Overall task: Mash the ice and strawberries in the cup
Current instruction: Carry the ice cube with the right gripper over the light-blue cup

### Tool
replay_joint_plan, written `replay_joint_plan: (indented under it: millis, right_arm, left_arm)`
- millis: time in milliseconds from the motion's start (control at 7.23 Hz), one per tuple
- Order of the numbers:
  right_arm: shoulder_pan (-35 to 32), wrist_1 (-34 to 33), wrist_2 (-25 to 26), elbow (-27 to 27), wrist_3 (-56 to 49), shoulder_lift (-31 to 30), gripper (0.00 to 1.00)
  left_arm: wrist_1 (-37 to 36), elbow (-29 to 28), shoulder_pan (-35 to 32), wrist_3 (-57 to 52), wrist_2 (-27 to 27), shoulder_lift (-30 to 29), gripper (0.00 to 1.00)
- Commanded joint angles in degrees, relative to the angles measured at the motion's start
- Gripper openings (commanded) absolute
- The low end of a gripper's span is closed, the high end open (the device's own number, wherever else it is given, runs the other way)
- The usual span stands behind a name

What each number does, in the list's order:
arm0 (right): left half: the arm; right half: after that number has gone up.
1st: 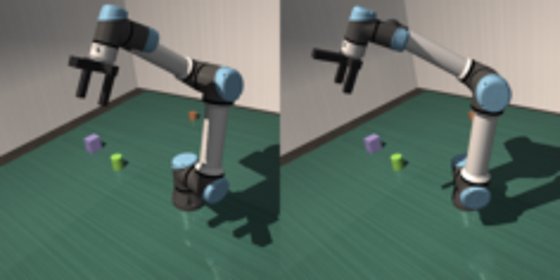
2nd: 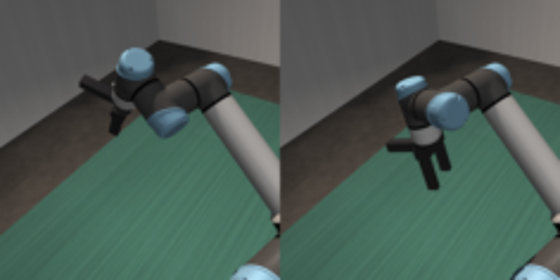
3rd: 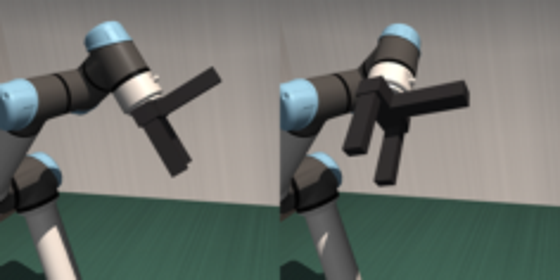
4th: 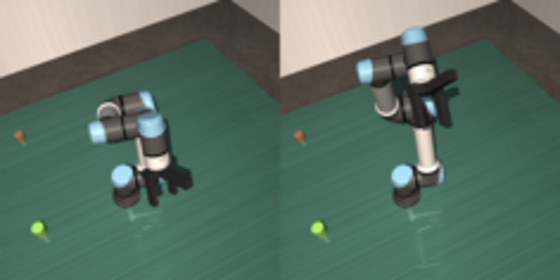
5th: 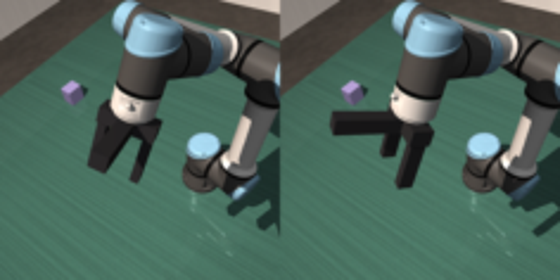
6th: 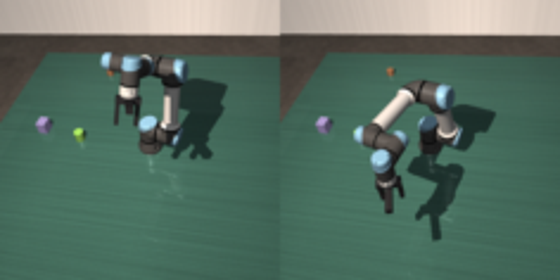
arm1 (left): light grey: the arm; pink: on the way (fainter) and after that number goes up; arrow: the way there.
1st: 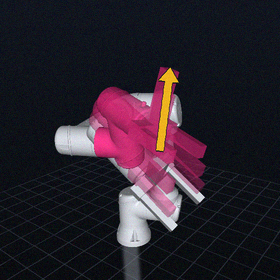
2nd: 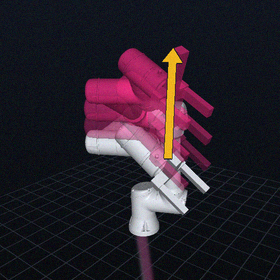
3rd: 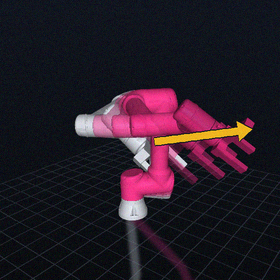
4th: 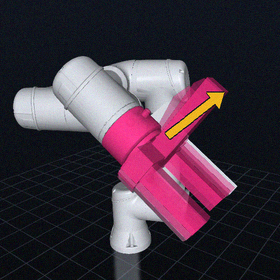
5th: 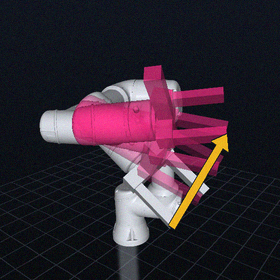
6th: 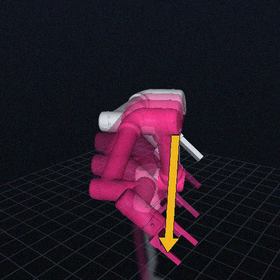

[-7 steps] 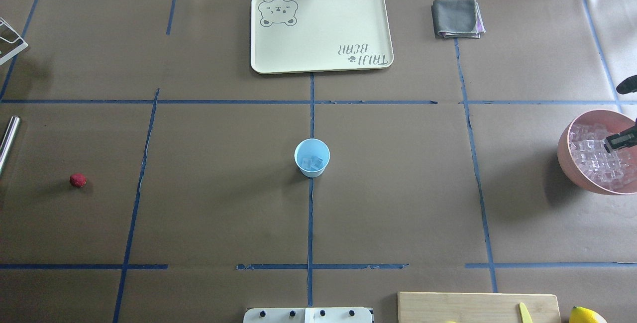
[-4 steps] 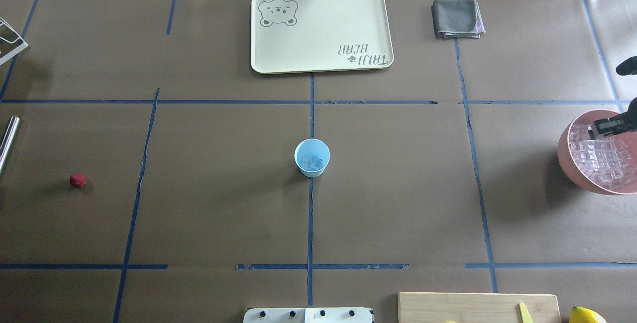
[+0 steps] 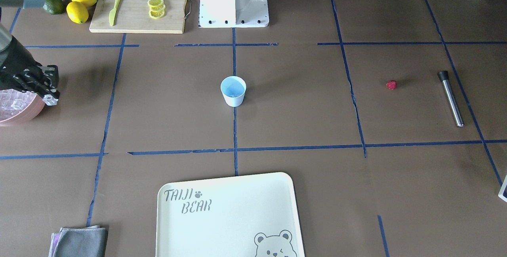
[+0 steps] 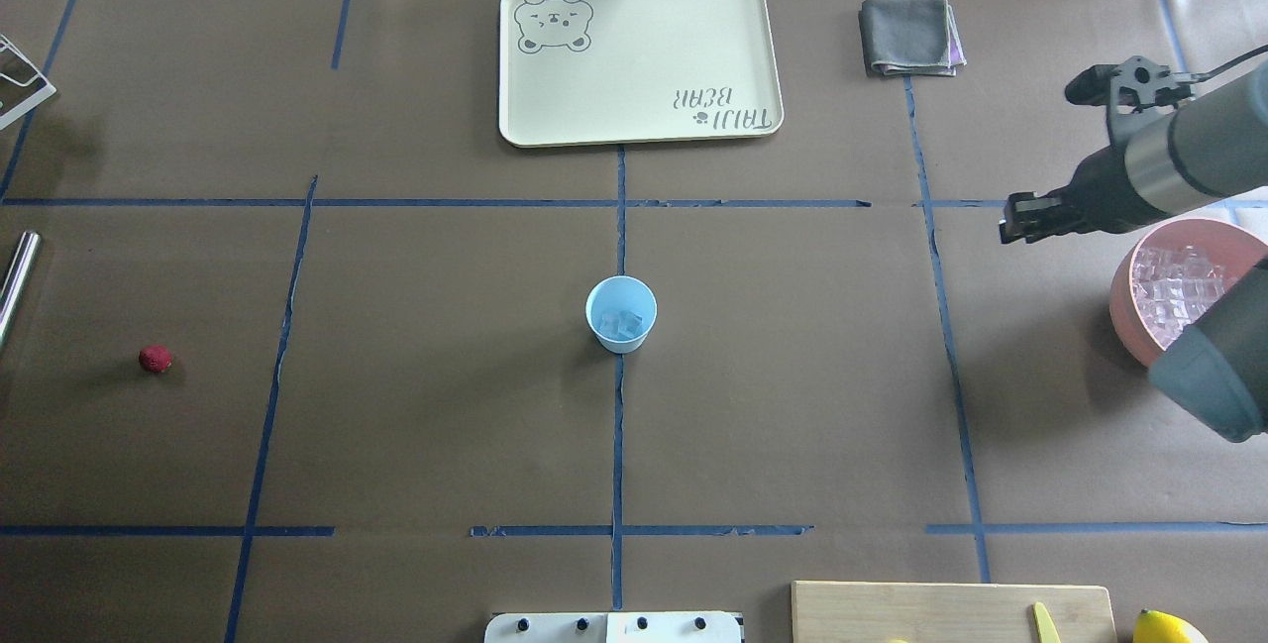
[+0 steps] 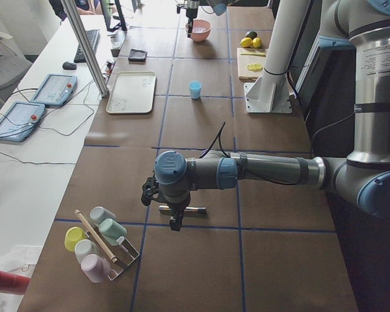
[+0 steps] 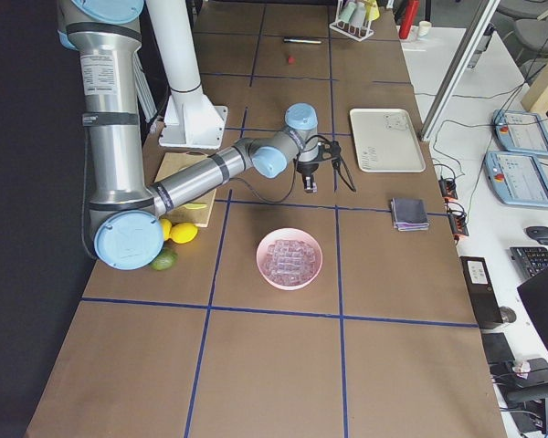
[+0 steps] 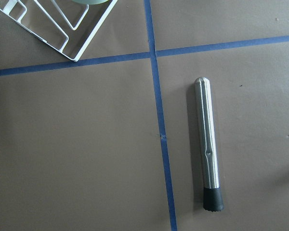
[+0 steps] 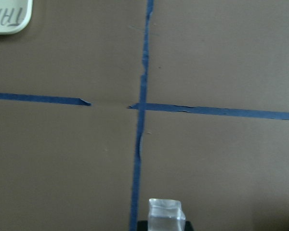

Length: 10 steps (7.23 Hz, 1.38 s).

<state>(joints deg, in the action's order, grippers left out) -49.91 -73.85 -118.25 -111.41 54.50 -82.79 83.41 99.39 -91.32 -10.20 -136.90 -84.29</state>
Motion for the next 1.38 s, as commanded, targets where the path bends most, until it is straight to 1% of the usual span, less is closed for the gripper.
replay_joint_plan:
  millis: [0,138,277,415,553,830,1245]
  right_arm:
    - [9.45,-6.77,8.43,3.1,11.38,12.84,0.03]
    - [13.31,-12.84,11.86,5.82,15.76,20.49,0.03]
    - [16.04,-13.07,14.77,8.9,20.94,25.87,0.03]
    - [18.07,-13.34,16.19,12.06,25.69,31.14,0.03]
    - [19.31,-13.6,17.16,12.87,27.92,34.33,0.03]
    - [21.86,-17.53,18.92,13.49,30.91,37.95,0.04]
    - [25.55,-18.35,21.21,14.11,31.01,37.71,0.05]
  left_arm:
    - [0.0,0.02,0.0,0.0,-0.03,0.0,1.0]
    - [0.0,0.02,0.0,0.0,-0.21,0.0,1.0]
    - [0.0,-0.07,0.0,0.0,-0.12,0.0,1.0]
    - [0.0,-0.16,0.0,0.0,-0.03,0.0,1.0]
    - [0.0,-0.07,0.0,0.0,-0.12,0.0,1.0]
    - [0.0,-0.16,0.0,0.0,-0.12,0.0,1.0]
    - [0.09,-0.33,0.0,0.0,-0.03,0.0,1.0]
